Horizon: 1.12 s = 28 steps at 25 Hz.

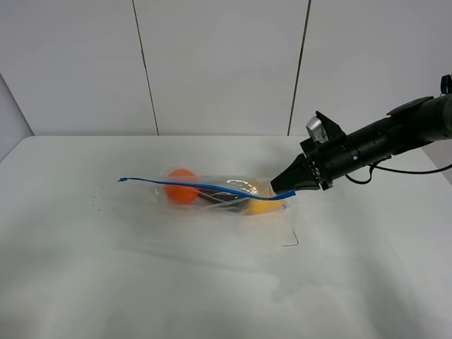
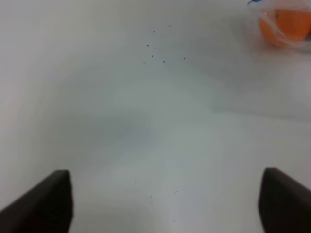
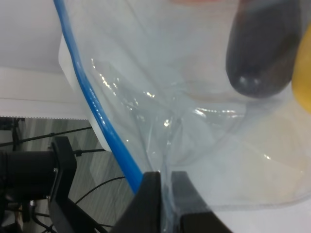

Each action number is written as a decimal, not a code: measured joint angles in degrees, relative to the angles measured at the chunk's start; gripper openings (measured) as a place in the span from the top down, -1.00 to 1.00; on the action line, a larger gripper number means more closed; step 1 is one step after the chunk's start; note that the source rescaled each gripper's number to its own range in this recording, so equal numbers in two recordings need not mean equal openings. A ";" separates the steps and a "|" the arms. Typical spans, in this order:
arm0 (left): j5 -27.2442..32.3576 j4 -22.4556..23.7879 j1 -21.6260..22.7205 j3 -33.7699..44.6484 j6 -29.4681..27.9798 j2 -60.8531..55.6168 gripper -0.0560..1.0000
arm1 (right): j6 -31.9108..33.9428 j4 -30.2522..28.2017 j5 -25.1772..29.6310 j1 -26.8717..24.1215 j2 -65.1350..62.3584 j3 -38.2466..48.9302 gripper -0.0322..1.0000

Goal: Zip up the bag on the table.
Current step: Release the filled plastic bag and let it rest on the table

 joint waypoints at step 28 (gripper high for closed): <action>0.00 0.56 0.00 0.00 -0.36 0.00 -1.00 | 1.57 -0.71 -1.09 0.00 0.00 0.00 -0.64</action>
